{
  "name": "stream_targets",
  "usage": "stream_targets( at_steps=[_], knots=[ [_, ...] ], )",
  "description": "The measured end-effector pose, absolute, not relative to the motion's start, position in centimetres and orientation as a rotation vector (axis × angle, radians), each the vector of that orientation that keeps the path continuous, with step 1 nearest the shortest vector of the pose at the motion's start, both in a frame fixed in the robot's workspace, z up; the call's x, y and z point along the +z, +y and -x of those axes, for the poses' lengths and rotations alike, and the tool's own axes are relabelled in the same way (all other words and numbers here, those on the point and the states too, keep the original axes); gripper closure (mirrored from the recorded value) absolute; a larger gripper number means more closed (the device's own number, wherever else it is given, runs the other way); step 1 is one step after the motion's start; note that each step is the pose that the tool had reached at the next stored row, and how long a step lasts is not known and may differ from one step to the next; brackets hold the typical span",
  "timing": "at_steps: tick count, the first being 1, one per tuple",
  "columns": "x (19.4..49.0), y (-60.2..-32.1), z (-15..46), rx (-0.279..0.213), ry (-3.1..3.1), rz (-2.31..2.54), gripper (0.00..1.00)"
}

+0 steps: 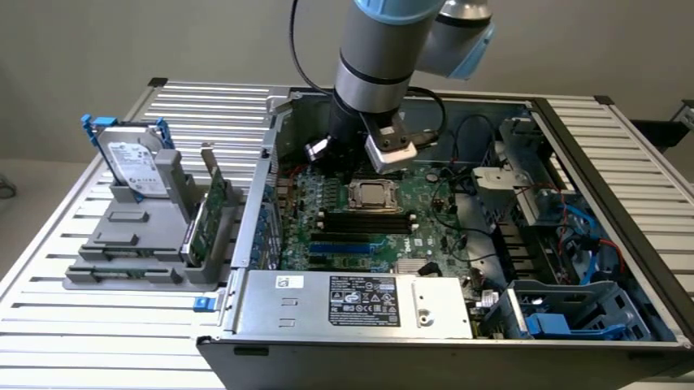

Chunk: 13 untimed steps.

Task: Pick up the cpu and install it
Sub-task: 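Install the first cpu locking lever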

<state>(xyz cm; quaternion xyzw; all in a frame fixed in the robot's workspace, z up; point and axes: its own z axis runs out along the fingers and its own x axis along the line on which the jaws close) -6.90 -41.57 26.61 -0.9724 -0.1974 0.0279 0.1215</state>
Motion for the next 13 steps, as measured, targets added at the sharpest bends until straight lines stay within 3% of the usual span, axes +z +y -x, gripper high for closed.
stream_targets(
  at_steps=[13],
  knots=[
    [26.62, -41.58, 6.91, 0.082, -0.576, 2.839, 0.89]
  ],
)
